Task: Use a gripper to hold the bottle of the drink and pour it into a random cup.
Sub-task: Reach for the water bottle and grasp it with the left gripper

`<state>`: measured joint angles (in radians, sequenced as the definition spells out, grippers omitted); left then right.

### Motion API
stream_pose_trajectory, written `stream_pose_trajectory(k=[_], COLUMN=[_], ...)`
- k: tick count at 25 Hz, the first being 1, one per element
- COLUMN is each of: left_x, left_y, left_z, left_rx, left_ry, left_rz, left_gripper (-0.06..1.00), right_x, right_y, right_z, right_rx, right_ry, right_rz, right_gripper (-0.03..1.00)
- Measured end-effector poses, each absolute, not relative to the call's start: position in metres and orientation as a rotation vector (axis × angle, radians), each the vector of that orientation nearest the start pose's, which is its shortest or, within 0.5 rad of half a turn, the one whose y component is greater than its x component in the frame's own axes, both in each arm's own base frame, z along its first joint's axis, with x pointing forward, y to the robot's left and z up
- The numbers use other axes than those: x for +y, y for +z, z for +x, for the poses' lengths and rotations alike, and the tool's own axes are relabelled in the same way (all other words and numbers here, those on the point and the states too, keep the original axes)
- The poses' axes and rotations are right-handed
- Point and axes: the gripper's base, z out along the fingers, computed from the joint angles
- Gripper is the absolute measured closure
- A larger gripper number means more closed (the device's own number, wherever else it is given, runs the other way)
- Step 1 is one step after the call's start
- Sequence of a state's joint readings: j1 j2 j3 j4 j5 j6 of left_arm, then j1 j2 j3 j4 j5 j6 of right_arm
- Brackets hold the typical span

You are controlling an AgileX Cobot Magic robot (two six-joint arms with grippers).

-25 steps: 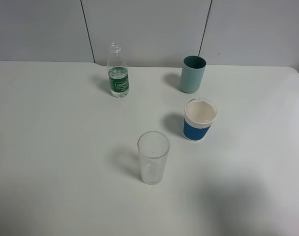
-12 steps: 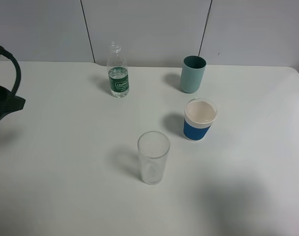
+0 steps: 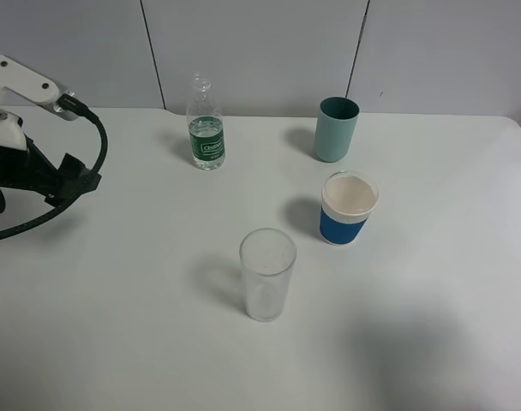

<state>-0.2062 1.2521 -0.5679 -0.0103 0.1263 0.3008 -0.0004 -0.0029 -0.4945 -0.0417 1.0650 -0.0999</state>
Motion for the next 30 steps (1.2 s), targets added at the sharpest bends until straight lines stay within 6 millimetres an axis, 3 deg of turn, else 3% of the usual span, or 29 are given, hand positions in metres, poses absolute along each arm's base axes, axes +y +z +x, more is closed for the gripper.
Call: stream_pose_trajectory(k=[11, 19, 25, 30], left_x=[-0.056, -0.064, -0.07, -0.077], left_y=[0.196, 0.169, 0.15, 0.145], left_z=[0.263, 0.284, 0.293, 0.306], left_rx=[2.106, 1.994, 1.978, 1.967], left_ry=[0.04, 0.052, -0.022, -0.109], left_rz=[0.522, 0.62, 0.585, 0.552], left_gripper=[-0.05, -0.05, -0.05, -0.05], right_x=[-0.003, -0.003, -0.003, -0.003], right_y=[0.275, 0.275, 0.275, 0.275], right_z=[-0.005, -0.005, -0.005, -0.005], right_rx=[2.05, 2.05, 2.05, 2.05], right_ry=[-0.112, -0.112, -0.112, -0.112], right_rz=[-0.1, -0.1, -0.1, -0.1], right_gripper=[0.23, 0.23, 0.23, 0.23])
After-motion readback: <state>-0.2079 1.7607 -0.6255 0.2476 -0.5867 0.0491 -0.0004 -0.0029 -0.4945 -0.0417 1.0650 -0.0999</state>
